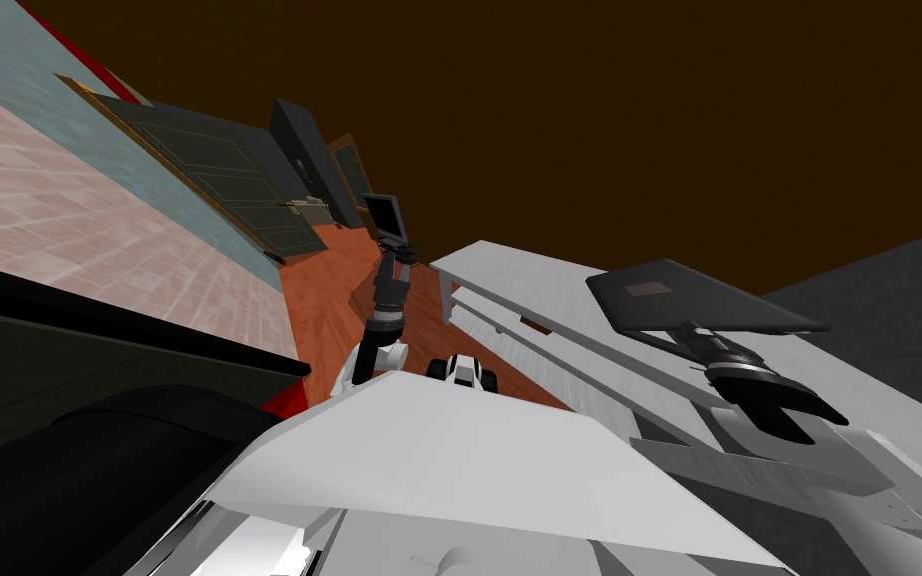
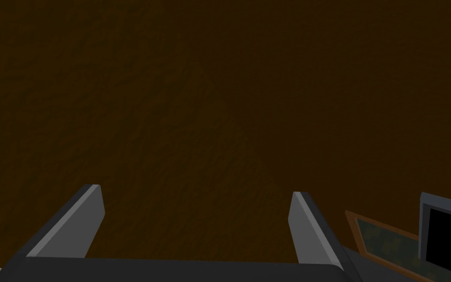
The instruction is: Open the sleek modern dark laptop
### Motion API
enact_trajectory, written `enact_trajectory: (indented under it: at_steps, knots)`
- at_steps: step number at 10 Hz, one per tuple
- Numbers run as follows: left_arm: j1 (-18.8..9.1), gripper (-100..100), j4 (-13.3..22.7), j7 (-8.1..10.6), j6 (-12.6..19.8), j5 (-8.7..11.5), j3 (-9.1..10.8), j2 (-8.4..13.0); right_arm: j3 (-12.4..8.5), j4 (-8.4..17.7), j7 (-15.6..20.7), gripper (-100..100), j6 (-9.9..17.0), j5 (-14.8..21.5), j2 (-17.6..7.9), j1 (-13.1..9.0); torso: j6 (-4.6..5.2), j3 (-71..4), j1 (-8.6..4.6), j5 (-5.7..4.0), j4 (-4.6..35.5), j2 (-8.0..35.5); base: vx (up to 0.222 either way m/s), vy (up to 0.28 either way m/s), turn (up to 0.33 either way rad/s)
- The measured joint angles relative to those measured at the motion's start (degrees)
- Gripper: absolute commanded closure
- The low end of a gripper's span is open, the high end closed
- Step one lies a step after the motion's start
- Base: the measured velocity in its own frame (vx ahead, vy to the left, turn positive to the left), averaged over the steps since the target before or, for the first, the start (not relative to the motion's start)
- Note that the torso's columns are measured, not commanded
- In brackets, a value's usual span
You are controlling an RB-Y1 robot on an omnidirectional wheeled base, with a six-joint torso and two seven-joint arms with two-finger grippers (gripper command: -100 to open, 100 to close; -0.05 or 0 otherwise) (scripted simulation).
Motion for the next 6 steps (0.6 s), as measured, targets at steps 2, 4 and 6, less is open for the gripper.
enact_trajectory:
  at_steps: [2, 4, 6]
  knots:
    - [-0.01, 0, 0.0, 0.0, 0.0, 0.0, 0.0, 0.0, 2.65, 3.6, 0.73, 100, -1.11, -0.47, -0.56, -4.64, -0.21, 0.2, 0.09, -0.13, 0.01, 0.28, -0.076, -0.008, -0.034]
    - [0.0, 0, 0.0, 0.0, 0.0, 0.0, 0.0, 0.0, 3.52, 6.01, 0.73, 100, -1.3, -0.65, -0.36, -7.27, -0.18, 0.02, 0.23, 0.02, -0.02, 0.01, -0.011, 0.006, 0.015]
    - [0.0, 0, 0.0, 0.0, 0.0, 0.0, 0.0, 0.0, 4.81, 9.91, 1.45, 100, -2.84, -0.74, -0.28, -10.69, -0.2, 0.08, 0.13, -0.1, -0.07, 0.14, -0.086, 0.001, -0.081]
